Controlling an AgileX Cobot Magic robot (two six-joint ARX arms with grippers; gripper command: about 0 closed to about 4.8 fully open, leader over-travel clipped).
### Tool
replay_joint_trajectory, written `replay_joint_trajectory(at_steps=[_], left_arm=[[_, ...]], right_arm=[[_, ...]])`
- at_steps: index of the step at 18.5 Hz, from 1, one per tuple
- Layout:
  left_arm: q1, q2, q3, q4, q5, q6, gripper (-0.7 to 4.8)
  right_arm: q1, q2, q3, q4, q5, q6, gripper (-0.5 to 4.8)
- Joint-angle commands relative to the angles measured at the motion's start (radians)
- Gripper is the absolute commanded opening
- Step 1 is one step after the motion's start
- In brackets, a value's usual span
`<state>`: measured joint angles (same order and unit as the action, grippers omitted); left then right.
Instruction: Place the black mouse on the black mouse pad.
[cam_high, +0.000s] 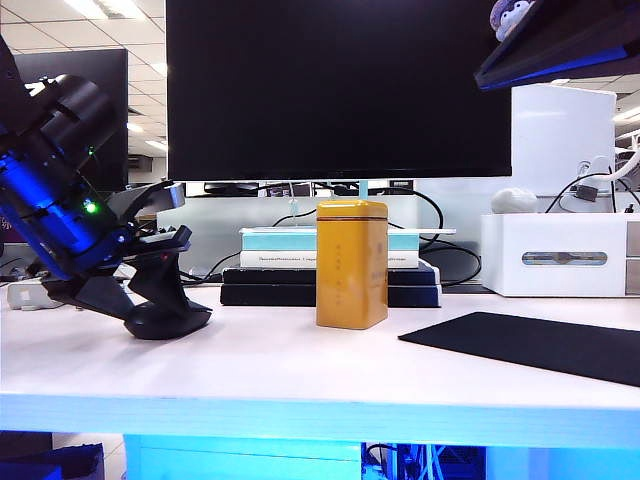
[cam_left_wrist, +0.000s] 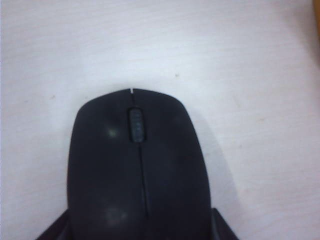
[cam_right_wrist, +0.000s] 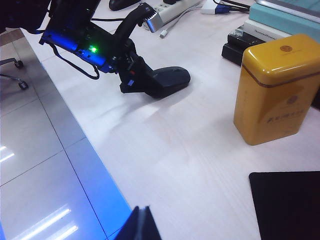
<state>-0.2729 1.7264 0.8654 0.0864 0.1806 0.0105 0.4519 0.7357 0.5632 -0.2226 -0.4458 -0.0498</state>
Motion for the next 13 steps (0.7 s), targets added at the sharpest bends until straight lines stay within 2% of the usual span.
replay_joint_trajectory(at_steps=[1, 6, 7, 8, 13], left_arm=[[0.000, -0.032, 0.015, 0.012, 0.007, 0.008, 0.46], [-0.008, -0.076, 0.031, -0.021, 0.029, 0.007, 0.43], [-0.008, -0.092, 0.031, -0.037, 0.057, -0.001, 0.41], [-0.010, -0.125, 0.031, -0.057, 0.082, -0.010, 0.14], [-0.025, -0.274, 0.031, -0.119, 0.095, -0.023, -0.05]], right_arm=[[0.000, 0.001, 0.005, 0.017, -0.005, -0.004, -0.06], [0.000, 0.001, 0.005, 0.017, -0.004, -0.004, -0.06], [0.000, 0.001, 0.005, 0.017, -0.001, -0.004, -0.06], [0.000, 0.001, 0.005, 0.017, -0.001, -0.004, -0.06], [0.000, 0.001, 0.005, 0.018, 0.005, -0.004, -0.06]])
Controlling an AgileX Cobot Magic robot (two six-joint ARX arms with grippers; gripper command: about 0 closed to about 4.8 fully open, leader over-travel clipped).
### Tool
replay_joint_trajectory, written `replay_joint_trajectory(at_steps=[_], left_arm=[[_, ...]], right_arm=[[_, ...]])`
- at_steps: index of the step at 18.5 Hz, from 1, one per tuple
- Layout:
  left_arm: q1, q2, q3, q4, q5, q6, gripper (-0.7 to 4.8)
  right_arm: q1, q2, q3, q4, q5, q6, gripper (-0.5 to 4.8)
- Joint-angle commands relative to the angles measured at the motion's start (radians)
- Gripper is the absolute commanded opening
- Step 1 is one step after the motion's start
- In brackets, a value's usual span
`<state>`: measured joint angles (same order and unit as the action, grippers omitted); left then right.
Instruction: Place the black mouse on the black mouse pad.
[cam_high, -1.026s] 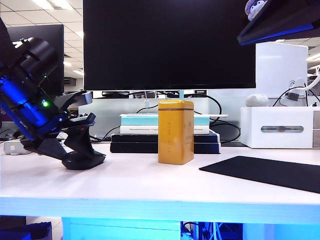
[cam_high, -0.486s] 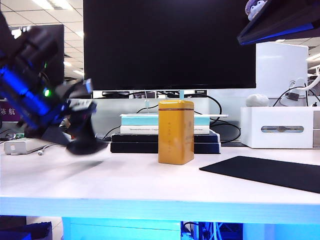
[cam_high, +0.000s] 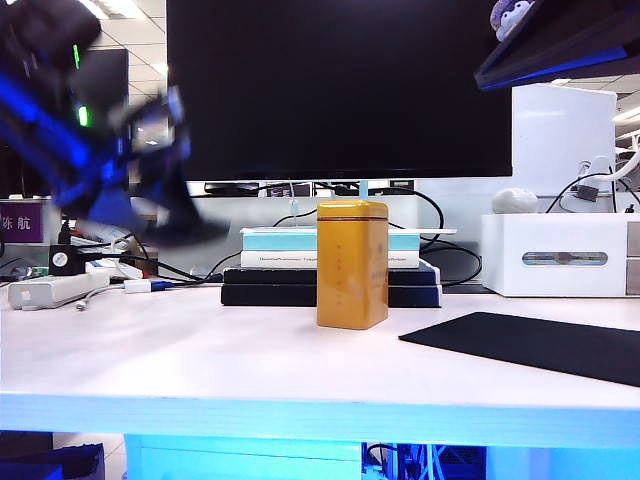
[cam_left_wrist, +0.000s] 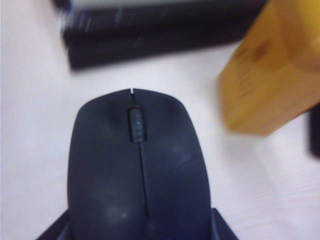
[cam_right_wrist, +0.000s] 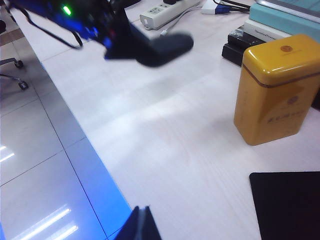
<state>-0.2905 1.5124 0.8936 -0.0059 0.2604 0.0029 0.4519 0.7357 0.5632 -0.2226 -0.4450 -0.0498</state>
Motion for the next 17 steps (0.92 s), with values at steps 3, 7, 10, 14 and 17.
replay_joint_trajectory(at_steps=[3, 7, 10, 14, 17], left_arm=[[-0.017, -0.105, 0.002, -0.102, 0.058, -0.038, -0.05], [-0.170, -0.156, 0.002, -0.171, 0.038, -0.040, -0.05], [-0.307, -0.161, 0.002, -0.159, 0.005, -0.094, -0.05], [-0.452, -0.163, 0.002, -0.133, 0.000, -0.155, -0.05], [-0.519, -0.149, 0.002, -0.043, -0.039, -0.177, -0.05]], right_arm=[[-0.001, 0.000, 0.005, 0.018, 0.028, -0.006, -0.06], [-0.005, -0.002, 0.005, 0.017, 0.048, -0.007, -0.06], [-0.006, -0.015, 0.018, -0.017, 0.113, -0.030, -0.06], [-0.020, -0.073, 0.053, -0.090, 0.203, -0.063, -0.06], [-0.042, -0.143, 0.053, -0.097, 0.207, -0.061, -0.06]])
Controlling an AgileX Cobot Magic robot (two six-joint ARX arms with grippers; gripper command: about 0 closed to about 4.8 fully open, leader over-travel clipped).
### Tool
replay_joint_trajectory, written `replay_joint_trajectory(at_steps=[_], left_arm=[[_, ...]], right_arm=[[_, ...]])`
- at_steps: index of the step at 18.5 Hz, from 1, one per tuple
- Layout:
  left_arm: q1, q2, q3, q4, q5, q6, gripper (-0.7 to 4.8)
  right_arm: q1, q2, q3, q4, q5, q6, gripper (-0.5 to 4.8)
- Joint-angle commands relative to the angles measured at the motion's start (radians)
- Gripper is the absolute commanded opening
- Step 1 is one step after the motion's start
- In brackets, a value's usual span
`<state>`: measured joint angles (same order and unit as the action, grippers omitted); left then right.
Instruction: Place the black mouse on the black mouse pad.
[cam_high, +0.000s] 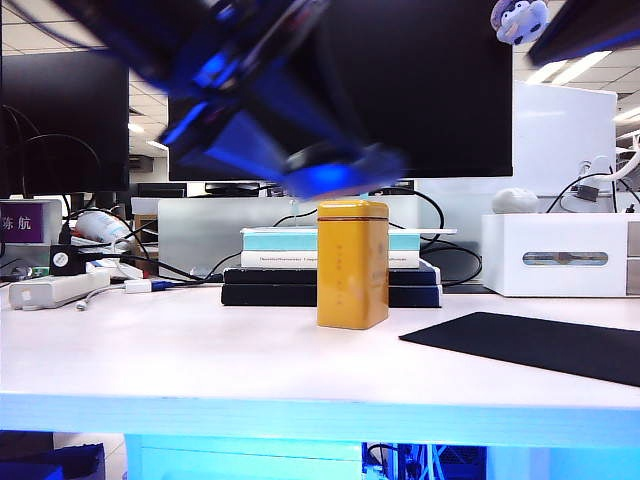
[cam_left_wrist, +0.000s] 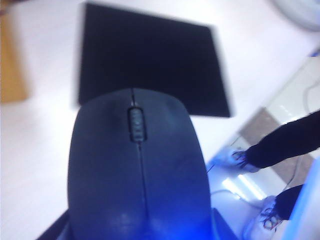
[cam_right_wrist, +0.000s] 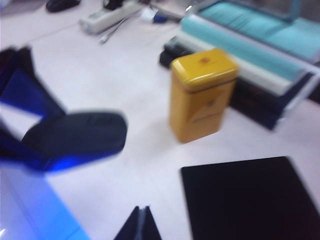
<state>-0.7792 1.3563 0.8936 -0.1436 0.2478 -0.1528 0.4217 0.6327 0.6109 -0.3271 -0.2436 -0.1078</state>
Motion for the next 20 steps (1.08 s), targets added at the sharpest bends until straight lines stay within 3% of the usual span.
replay_joint_trajectory(at_steps=[1, 10, 20], left_arm=[[-0.038, 0.022, 0.002, 0.128, -0.027, -0.041, -0.05], [-0.050, 0.178, 0.022, 0.266, 0.027, -0.072, -0.05], [-0.050, 0.388, 0.253, 0.227, 0.072, -0.019, -0.05]], right_arm=[[-0.022, -0.060, 0.005, -0.002, 0.003, -0.001, -0.06], [-0.023, -0.220, 0.031, -0.307, 0.006, 0.041, -0.06], [-0.023, -0.261, 0.031, -0.338, 0.005, 0.054, -0.06]])
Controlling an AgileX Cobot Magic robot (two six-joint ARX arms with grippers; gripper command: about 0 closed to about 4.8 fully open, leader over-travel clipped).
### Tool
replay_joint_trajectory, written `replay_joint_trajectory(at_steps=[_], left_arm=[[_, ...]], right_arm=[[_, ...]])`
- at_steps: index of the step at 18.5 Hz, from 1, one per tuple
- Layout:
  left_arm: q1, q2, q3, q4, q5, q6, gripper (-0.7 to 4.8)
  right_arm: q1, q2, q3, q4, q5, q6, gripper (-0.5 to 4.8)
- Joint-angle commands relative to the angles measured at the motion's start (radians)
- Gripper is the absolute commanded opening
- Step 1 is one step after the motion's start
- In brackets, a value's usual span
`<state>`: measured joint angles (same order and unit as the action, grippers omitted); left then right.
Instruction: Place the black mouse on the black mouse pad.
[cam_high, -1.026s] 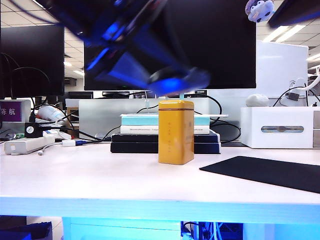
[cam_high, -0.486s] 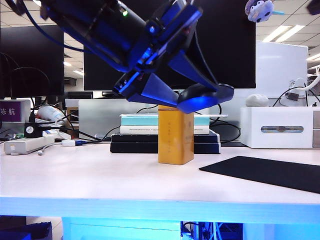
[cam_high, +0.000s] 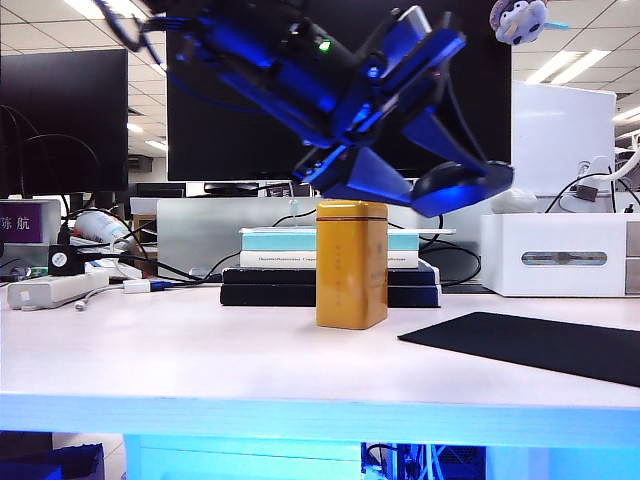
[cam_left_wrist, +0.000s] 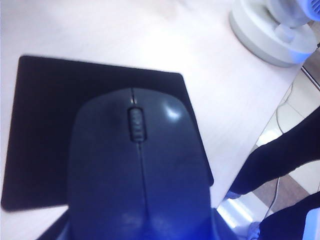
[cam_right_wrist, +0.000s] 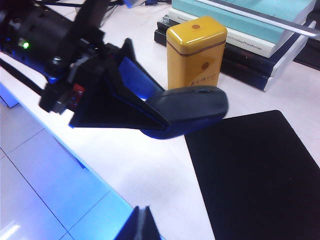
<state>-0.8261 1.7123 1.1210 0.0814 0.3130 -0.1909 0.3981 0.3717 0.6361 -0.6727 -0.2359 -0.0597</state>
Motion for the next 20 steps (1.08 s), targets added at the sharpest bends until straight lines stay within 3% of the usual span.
replay_joint_trajectory(at_steps=[1, 11, 20], left_arm=[[-0.003, 0.052, 0.034, 0.002, 0.024, 0.019, -0.05], [-0.010, 0.249, 0.232, -0.022, 0.048, 0.023, -0.05], [-0.016, 0.369, 0.267, -0.028, 0.043, 0.022, -0.05]], right_arm=[[0.001, 0.000, 0.005, 0.007, -0.003, 0.006, -0.06], [0.001, 0.000, 0.005, 0.007, -0.010, 0.006, -0.06], [0.000, 0.000, 0.005, 0.006, -0.033, 0.006, -0.06]])
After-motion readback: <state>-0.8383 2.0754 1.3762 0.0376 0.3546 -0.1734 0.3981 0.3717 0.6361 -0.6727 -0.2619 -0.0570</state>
